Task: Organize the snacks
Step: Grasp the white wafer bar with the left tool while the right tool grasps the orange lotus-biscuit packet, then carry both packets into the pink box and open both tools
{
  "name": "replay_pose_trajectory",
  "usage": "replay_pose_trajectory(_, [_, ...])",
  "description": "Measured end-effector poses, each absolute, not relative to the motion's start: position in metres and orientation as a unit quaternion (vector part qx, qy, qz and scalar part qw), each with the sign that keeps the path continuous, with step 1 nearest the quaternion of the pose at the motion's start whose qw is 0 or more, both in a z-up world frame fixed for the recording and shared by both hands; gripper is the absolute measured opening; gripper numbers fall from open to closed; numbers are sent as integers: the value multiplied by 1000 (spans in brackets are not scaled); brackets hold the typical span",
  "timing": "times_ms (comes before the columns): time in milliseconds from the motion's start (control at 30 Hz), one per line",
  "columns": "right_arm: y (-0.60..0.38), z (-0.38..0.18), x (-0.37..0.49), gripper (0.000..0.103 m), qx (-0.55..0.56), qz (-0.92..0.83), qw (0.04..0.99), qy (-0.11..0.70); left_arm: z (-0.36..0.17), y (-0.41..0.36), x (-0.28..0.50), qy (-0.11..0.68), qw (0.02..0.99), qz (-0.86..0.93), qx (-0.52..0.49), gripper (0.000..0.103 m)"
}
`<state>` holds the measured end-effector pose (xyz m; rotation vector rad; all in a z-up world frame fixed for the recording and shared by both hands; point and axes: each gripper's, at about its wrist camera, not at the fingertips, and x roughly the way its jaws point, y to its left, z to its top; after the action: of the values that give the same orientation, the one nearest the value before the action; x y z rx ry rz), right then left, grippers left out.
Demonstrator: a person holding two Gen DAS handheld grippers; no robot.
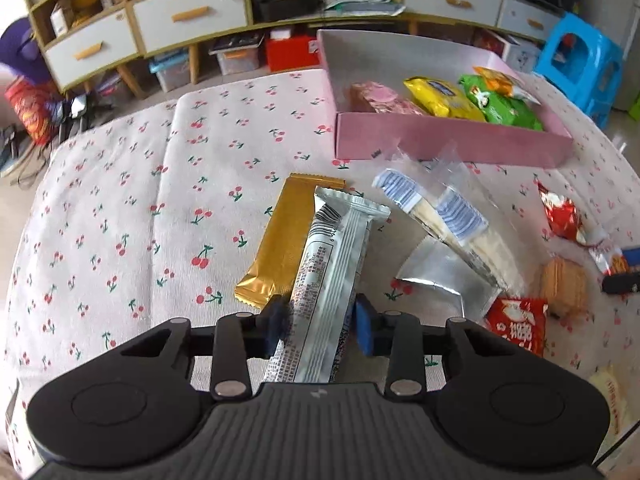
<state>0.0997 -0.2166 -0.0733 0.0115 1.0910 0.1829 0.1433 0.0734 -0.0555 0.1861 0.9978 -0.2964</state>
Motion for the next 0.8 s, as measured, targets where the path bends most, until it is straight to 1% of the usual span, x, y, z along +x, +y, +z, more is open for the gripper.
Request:
replay_pose_trajectory(200, [-223, -65, 99, 46, 45, 87, 846, 524, -49, 83, 147, 496, 857, -133, 44, 28])
replay_pose_trajectory(400, [-229, -57, 100, 46, 80, 89, 844, 523, -39, 94, 145, 499, 857, -128, -8, 28])
replay_pose_trajectory(800, [-234, -32, 99, 46, 130, 102, 848, 504, -20, 95, 143, 479, 867, -132, -39, 28])
